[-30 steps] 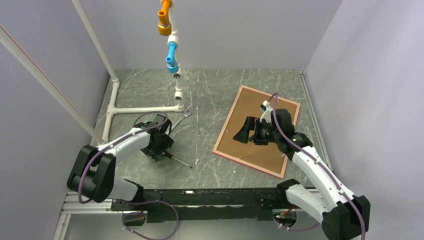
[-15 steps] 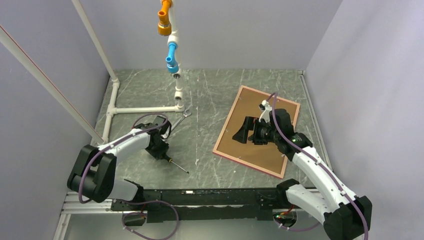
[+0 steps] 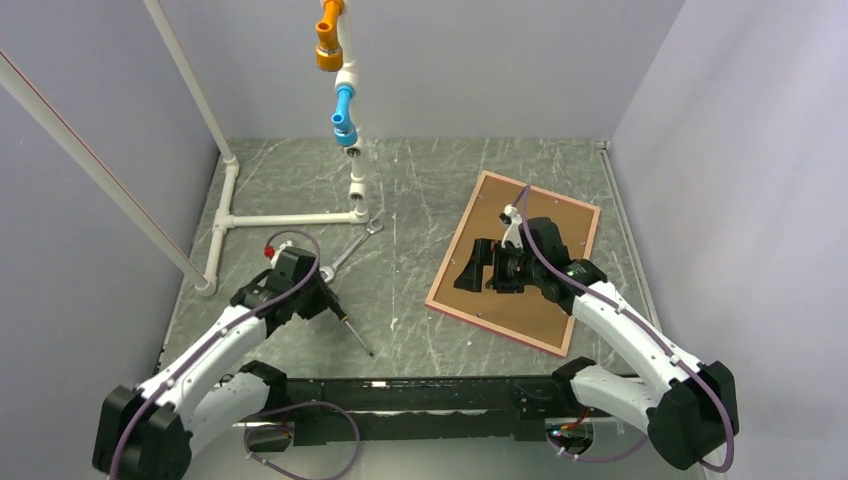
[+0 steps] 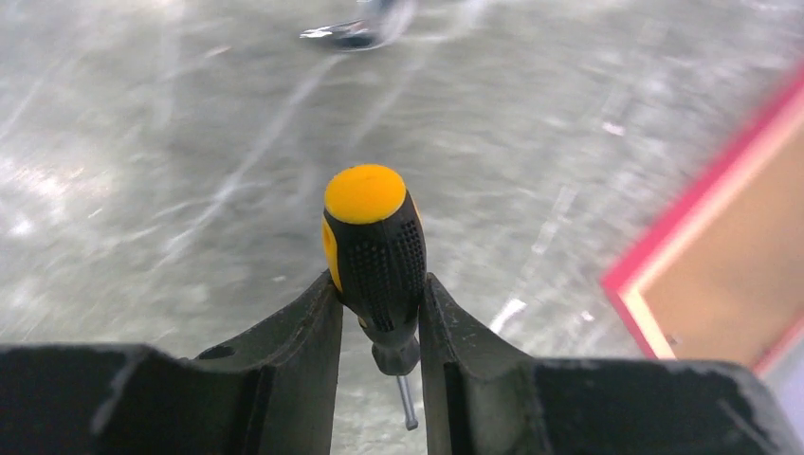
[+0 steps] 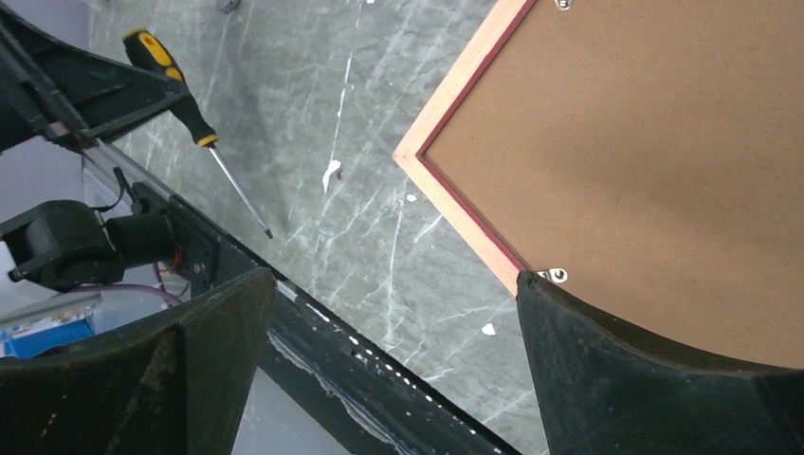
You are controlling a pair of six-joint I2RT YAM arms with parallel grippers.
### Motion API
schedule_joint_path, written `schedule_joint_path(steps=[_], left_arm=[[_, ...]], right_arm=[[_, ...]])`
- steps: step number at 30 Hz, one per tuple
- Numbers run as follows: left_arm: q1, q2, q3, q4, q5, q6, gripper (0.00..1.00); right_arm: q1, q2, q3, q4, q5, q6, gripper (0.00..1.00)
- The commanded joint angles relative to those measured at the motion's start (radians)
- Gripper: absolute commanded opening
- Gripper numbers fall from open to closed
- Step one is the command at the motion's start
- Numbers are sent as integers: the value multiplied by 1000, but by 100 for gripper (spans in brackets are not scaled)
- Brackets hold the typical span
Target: Take the photo out of the frame
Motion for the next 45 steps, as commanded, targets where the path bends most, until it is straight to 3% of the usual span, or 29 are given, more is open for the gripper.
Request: schedule_joint_path(steps=[1, 5, 10, 18, 24, 31, 36, 39, 44, 45], left_arm=[[1, -119, -16, 268, 237, 255, 0], [1, -178, -68, 535, 478, 339, 0], [1, -193, -142, 875, 749, 322, 0], [-32, -98, -144, 1188, 1056, 294, 0], [-97, -29, -90, 1191, 1089, 319, 0], [-127, 55, -113, 1440, 1130, 182, 0], [-139, 91, -102, 1472, 1141, 158, 0], [-141, 85, -93, 1438, 1138, 178, 0], [-141, 50, -95, 1363, 1108, 209, 0], [-142, 40, -95, 1327, 1086, 216, 2]], right_arm=[[30, 29, 49, 73, -37, 34, 100], [44, 51, 41, 155, -123, 76, 100], [70, 55, 36, 267, -212, 153, 98], [87, 103, -8, 637, -400, 364, 73], [122, 179, 41, 786, -453, 454, 70], [200, 275, 44, 985, -528, 519, 66], [263, 315, 68, 980, -537, 482, 61], [281, 320, 71, 963, -524, 465, 45], [280, 284, 44, 971, -477, 466, 0], [279, 271, 49, 938, -452, 449, 0]])
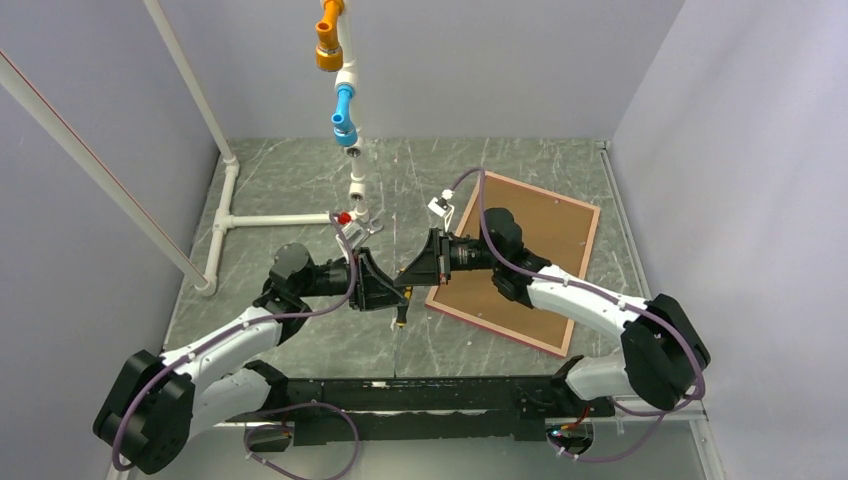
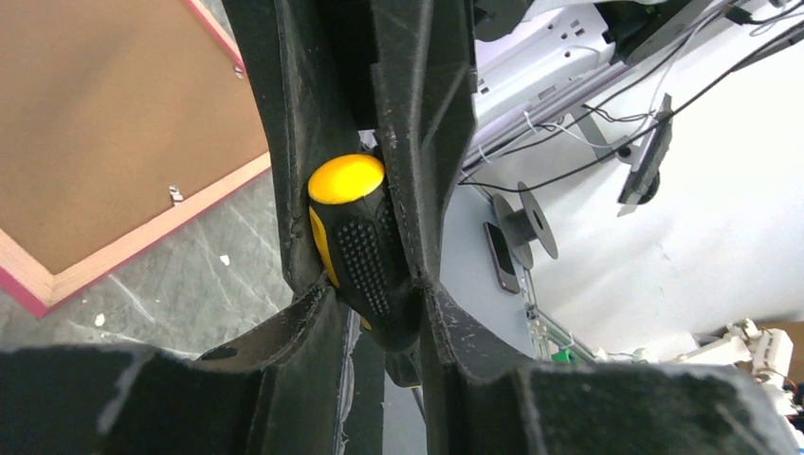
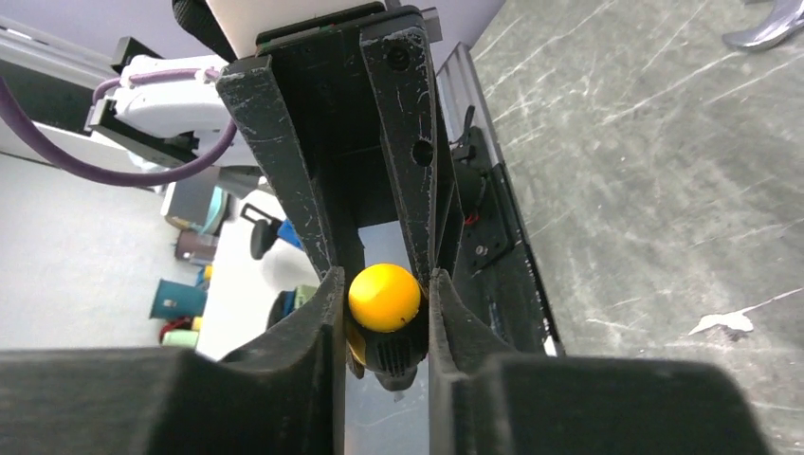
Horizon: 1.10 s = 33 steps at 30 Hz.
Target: Take the photo out of the frame
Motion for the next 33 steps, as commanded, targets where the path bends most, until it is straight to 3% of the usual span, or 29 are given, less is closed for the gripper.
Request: schedule_joint_path(steps=[1, 2, 3, 6, 10, 13, 17, 22, 24, 26, 29, 31, 33], left_arm=[[-12, -43, 38, -50, -65, 89, 12], [-12, -60, 32, -80, -91, 100, 21], [-12, -81, 21, -103, -119, 103, 40], [-14, -152, -20, -165, -201, 108, 67], [-83, -238, 12, -425, -338, 221, 71], [-176, -268, 26, -494, -425, 255, 71], [-204, -255, -20, -399, -407, 204, 64], [-217, -213, -53, -252, -346, 149, 43], [-223, -202, -38, -269, -339, 173, 30], [-222, -206, -18, -338, -353, 218, 9], [-223, -237, 13, -474, -404, 300, 0], [-223, -249, 44, -566, -436, 362, 0], [-223, -250, 80, -659, -464, 434, 0]], right_arm=[[22, -61, 30, -23, 81, 8, 0], [22, -76, 36, -55, 111, -6, 0], [22, -93, 39, -90, 148, -20, 0], [18, -160, 44, -193, 297, -58, 0], [15, -238, 47, -277, 430, -93, 0], [14, -267, 32, -245, 451, -96, 0], [14, -289, -5, -146, 429, -84, 0], [13, -309, -27, -90, 395, -88, 0], [13, -323, -34, -96, 394, -95, 0], [13, -336, -23, -143, 395, -122, 0], [13, -351, 2, -234, 375, -182, 0], [13, -350, 41, -327, 361, -229, 18], [11, -339, 89, -428, 315, -289, 48]])
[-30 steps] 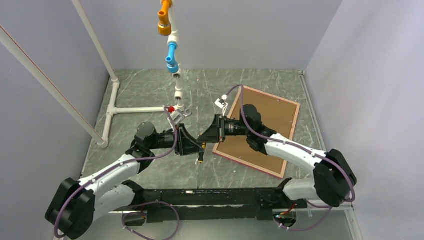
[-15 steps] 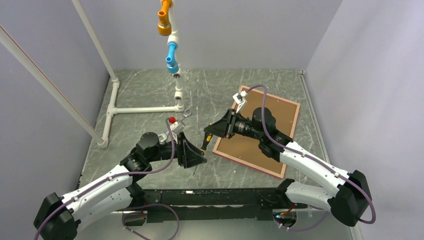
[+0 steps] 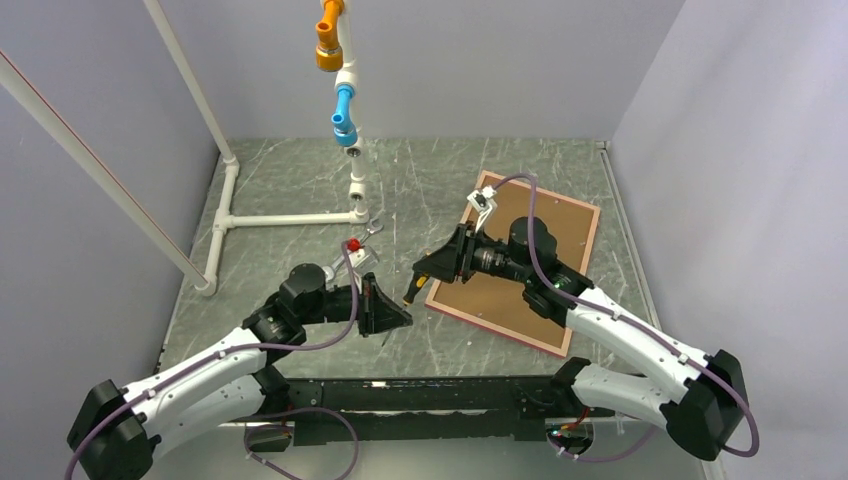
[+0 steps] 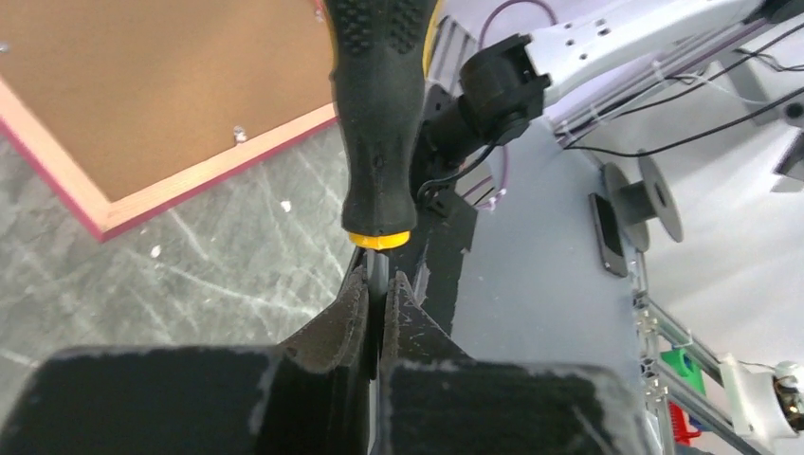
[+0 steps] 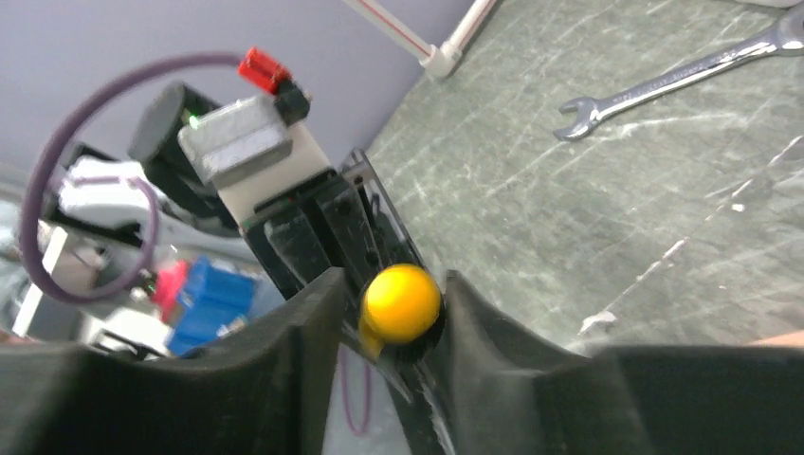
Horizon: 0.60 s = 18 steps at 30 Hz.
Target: Take the photo out of the frame
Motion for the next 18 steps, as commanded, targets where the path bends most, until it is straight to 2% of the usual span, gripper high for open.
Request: schedule_joint_path(steps=[1, 3, 4, 7, 10, 14, 18], left_arm=[[7, -21, 97, -230, -103, 191, 0], [4, -26, 124, -323, -154, 261, 0], [0, -30, 139, -377, -178, 301, 0], [-14, -26, 194, -491, -249, 408, 0], [-37, -5, 239, -521, -266, 457, 0], [-93, 25, 293, -582, -316, 527, 0], [-111, 55, 344, -653, -360, 582, 0]], right_arm=[[0, -12, 150, -240, -101, -157, 64], [0, 23, 250, -441, -75, -238, 95], [-2, 48, 304, -533, -52, -269, 99], [-3, 129, 444, -742, 4, -331, 100], [-20, 176, 498, -804, -27, -315, 100], [-104, 244, 482, -742, -293, -295, 100], [-106, 287, 487, -737, -393, -309, 97]])
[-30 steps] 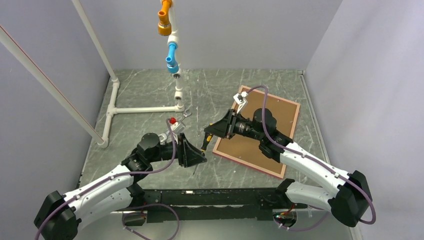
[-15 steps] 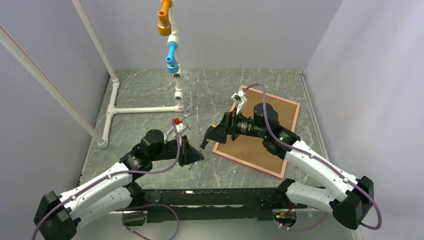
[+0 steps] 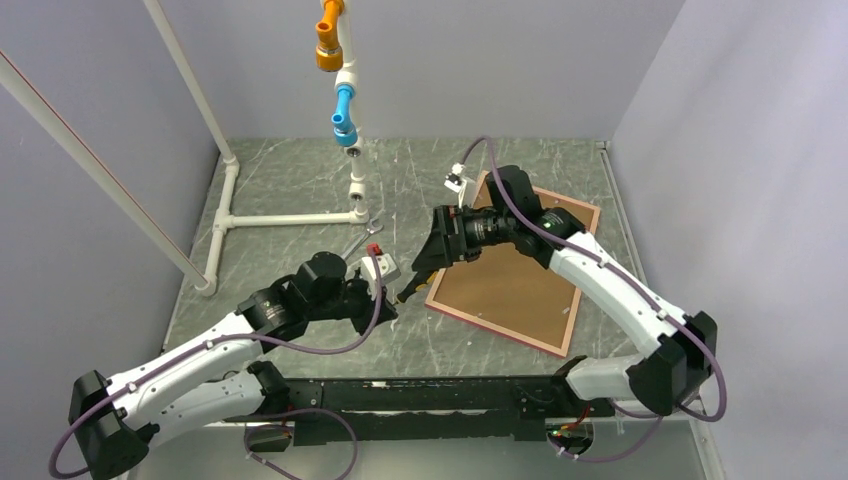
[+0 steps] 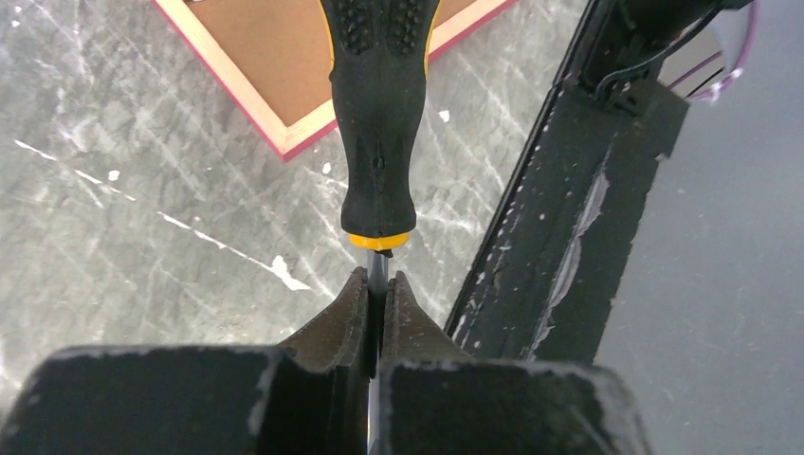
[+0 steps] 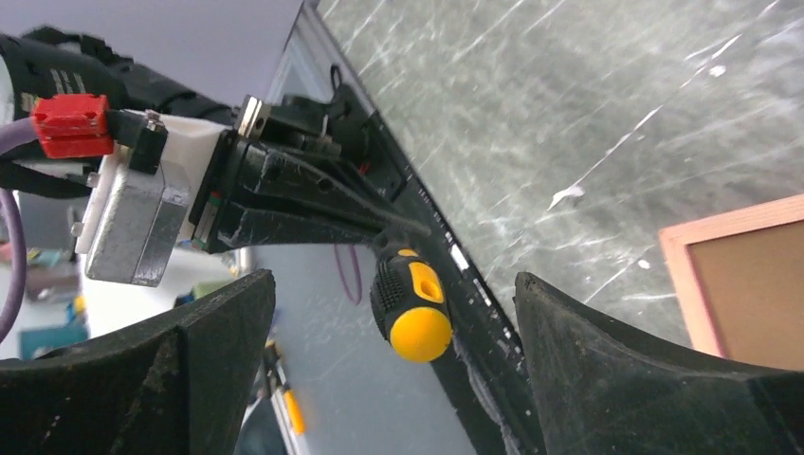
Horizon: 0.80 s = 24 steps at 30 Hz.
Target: Take the photo out of the frame
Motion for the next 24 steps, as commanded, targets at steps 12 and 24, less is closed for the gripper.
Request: schedule_joint_path(steps=[12, 24], left_arm=[[-29, 35, 91, -93, -2, 210, 0], [-40, 52, 98, -109, 50, 241, 0]], right_arm=[[46, 112, -116, 117, -324, 45, 71], [62, 203, -80, 17, -314, -52, 63]])
